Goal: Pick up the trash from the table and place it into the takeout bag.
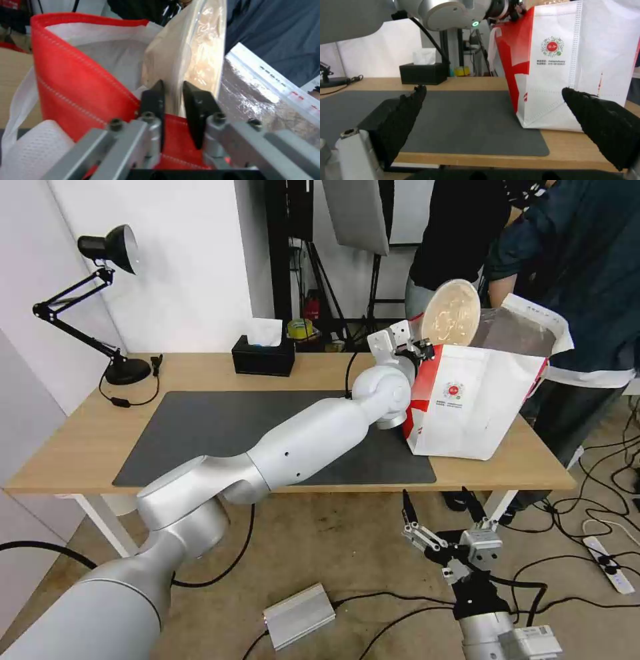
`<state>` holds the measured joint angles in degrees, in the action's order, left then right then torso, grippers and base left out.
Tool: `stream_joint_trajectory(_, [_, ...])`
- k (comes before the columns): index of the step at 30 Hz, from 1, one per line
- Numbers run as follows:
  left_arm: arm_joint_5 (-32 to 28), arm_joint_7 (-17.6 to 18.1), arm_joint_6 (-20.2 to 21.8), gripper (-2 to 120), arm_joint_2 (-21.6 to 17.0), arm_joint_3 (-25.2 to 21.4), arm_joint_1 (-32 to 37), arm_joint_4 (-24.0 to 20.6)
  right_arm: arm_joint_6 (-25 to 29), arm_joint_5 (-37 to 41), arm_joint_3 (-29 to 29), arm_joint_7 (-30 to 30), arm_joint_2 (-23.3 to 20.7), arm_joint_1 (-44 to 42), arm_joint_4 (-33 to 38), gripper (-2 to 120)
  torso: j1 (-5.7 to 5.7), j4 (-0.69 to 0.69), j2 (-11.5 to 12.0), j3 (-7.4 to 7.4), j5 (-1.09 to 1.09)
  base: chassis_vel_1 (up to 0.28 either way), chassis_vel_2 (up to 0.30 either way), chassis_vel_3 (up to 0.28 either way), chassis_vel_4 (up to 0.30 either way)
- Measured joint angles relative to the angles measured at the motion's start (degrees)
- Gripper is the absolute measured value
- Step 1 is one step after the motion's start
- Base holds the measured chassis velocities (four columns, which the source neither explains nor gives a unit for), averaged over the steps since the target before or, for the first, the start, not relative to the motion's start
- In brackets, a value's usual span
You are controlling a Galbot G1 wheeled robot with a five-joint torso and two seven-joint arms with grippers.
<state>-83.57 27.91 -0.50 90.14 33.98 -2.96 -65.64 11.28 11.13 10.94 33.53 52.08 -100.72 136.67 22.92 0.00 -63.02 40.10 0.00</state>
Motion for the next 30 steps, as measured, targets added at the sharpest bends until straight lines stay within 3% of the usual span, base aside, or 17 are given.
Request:
stream_joint_trajectory(2, [0.1,0.0,-0.3,39,0.0,0.3,-0.3,-0.1,0.0,0.0,0.0,0.0,0.0,0.0,0.0,100,0.0,0.0,0.0,0.0,0.0,0.0,0.0,0.0,0.0])
stream_joint_trajectory(4, [0.1,0.0,-0.5,42,0.0,0.3,-0.4,-0.1,0.0,0.0,0.0,0.0,0.0,0.0,0.0,100,0.0,0.0,0.0,0.0,0.0,0.0,0.0,0.0,0.0])
stream_joint_trajectory(19, [1.2,0.4,-1.0,98,-0.7,1.6,-1.3,-0.8,0.0,0.0,0.0,0.0,0.0,0.0,0.0,100,0.0,0.0,0.0,0.0,0.0,0.0,0.0,0.0,0.0])
stream_joint_trajectory(30, [4.6,0.3,-1.8,100,-1.7,3.0,-2.5,-1.3,0.0,0.0,0.0,0.0,0.0,0.0,0.0,100,0.0,0.0,0.0,0.0,0.0,0.0,0.0,0.0,0.0])
